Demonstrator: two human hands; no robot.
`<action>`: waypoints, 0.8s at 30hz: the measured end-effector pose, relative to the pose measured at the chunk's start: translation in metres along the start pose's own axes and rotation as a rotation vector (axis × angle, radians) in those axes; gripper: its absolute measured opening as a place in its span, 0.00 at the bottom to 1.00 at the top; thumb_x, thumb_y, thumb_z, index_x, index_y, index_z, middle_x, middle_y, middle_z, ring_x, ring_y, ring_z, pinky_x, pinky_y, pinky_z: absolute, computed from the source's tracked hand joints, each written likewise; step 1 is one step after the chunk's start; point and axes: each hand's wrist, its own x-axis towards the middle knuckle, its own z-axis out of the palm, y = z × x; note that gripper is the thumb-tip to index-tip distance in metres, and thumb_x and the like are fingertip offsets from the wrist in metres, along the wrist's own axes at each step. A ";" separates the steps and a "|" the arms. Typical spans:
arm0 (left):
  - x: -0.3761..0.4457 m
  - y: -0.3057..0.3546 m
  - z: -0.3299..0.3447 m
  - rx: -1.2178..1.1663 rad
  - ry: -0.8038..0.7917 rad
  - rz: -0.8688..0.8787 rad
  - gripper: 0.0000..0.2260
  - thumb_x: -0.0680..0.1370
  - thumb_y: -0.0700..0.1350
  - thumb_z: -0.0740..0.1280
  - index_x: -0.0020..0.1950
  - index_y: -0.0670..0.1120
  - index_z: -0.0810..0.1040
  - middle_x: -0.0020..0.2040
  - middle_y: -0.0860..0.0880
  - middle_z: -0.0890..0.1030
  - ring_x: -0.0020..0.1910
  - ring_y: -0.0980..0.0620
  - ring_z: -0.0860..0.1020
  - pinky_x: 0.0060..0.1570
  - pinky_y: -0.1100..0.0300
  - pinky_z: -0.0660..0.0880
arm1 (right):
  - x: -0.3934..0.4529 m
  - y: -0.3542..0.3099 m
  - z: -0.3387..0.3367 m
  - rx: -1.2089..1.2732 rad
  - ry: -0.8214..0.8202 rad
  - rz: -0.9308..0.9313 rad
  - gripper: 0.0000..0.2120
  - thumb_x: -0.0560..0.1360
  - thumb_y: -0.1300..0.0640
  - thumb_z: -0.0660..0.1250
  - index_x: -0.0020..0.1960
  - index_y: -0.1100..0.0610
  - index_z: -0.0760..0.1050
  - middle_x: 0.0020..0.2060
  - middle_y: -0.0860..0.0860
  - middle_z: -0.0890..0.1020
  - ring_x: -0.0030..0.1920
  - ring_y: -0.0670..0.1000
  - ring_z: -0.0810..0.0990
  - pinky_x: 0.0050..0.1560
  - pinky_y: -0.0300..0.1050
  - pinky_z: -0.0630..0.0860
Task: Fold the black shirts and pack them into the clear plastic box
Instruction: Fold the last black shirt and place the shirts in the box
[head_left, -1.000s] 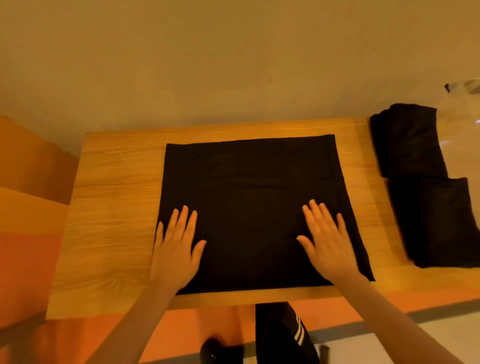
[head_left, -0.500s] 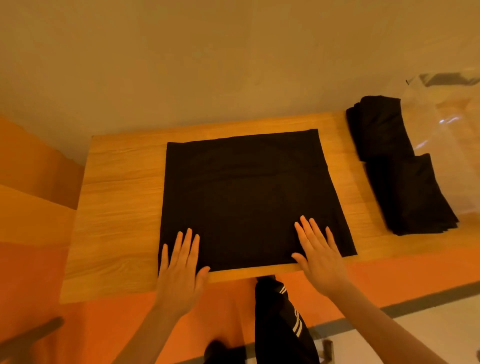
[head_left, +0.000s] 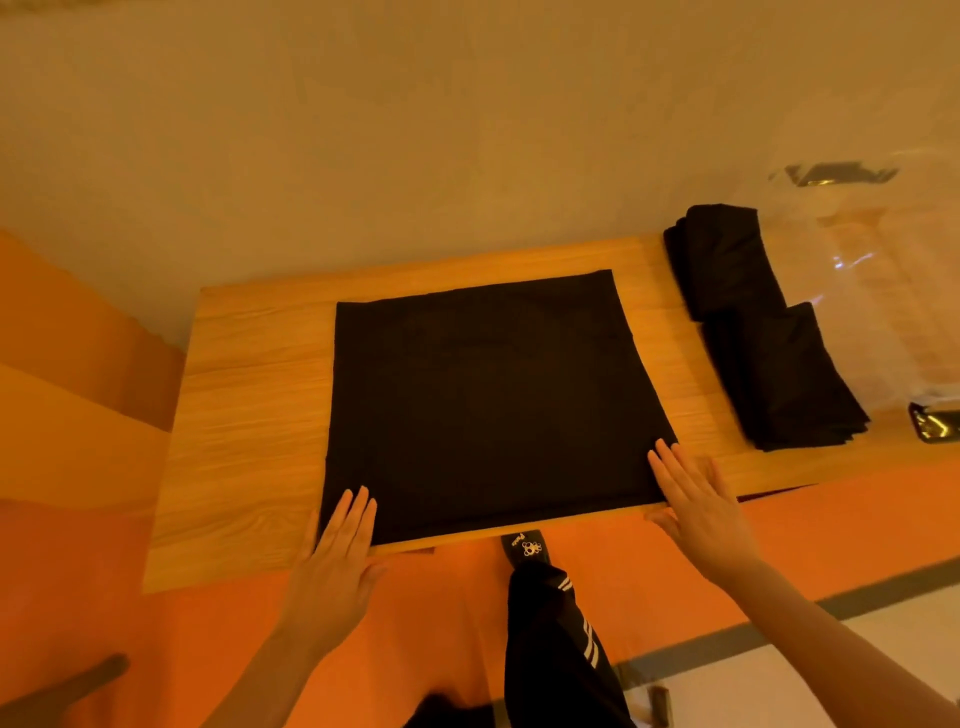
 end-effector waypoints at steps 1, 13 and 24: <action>-0.005 -0.004 0.001 -0.019 -0.005 -0.001 0.28 0.81 0.57 0.40 0.70 0.40 0.61 0.69 0.44 0.68 0.76 0.53 0.44 0.72 0.51 0.45 | -0.002 0.002 0.001 0.004 -0.001 -0.018 0.31 0.78 0.38 0.35 0.76 0.53 0.44 0.70 0.54 0.65 0.75 0.47 0.41 0.71 0.51 0.45; -0.019 -0.029 -0.006 -0.006 0.240 0.162 0.28 0.83 0.51 0.44 0.49 0.45 0.84 0.49 0.48 0.84 0.49 0.50 0.82 0.54 0.58 0.65 | -0.009 0.014 -0.004 -0.046 0.165 -0.196 0.36 0.56 0.72 0.77 0.61 0.54 0.74 0.58 0.55 0.80 0.60 0.55 0.77 0.71 0.48 0.58; 0.043 -0.042 -0.216 -0.725 0.438 -0.225 0.04 0.75 0.37 0.67 0.45 0.41 0.81 0.37 0.47 0.78 0.40 0.50 0.75 0.33 0.74 0.66 | 0.023 -0.003 -0.219 0.915 0.286 0.126 0.07 0.74 0.63 0.66 0.51 0.61 0.79 0.41 0.50 0.79 0.43 0.52 0.78 0.44 0.39 0.70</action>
